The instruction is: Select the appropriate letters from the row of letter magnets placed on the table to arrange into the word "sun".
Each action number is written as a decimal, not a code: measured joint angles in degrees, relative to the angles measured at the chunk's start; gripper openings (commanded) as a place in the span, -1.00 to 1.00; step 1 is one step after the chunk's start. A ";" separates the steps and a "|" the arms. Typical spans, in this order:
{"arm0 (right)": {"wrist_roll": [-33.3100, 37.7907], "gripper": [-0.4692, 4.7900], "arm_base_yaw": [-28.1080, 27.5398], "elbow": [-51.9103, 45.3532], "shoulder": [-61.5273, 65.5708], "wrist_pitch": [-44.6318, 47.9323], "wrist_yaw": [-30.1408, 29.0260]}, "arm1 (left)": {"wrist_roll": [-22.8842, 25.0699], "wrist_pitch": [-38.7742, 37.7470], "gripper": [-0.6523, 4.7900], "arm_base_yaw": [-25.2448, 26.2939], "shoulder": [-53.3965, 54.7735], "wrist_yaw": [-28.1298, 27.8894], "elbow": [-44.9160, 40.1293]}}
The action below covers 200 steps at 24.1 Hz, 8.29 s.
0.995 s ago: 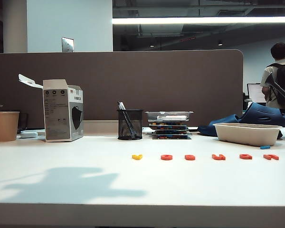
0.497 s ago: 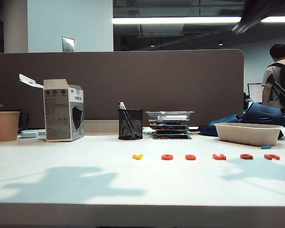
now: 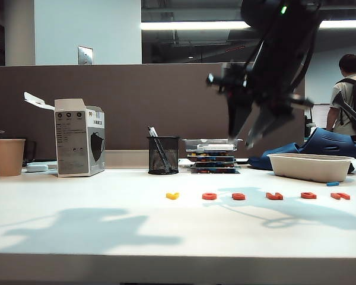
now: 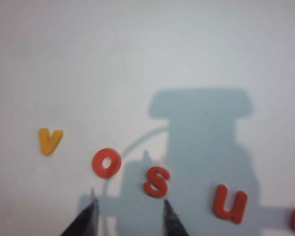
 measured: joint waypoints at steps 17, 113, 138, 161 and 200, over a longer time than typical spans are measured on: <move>2.89 -0.05 0.70 0.07 9.40 1.44 1.79 | 0.00 -0.02 -0.77 0.00 0.00 0.00 0.00; 2.43 -0.51 4.02 1.40 13.66 0.90 7.98 | 0.17 -2.80 -0.77 0.00 -0.02 0.00 0.00; 2.82 -0.51 3.98 5.22 8.44 -6.84 5.88 | 0.17 -2.84 -0.77 0.00 0.00 -0.02 0.00; 19.34 -0.51 14.10 -5.86 6.08 -7.13 10.27 | 0.17 -2.84 -0.77 0.00 -0.02 0.00 0.00; 9.14 0.51 13.40 11.89 6.43 -14.58 15.63 | 0.17 -2.84 -0.78 0.00 -0.02 0.09 0.00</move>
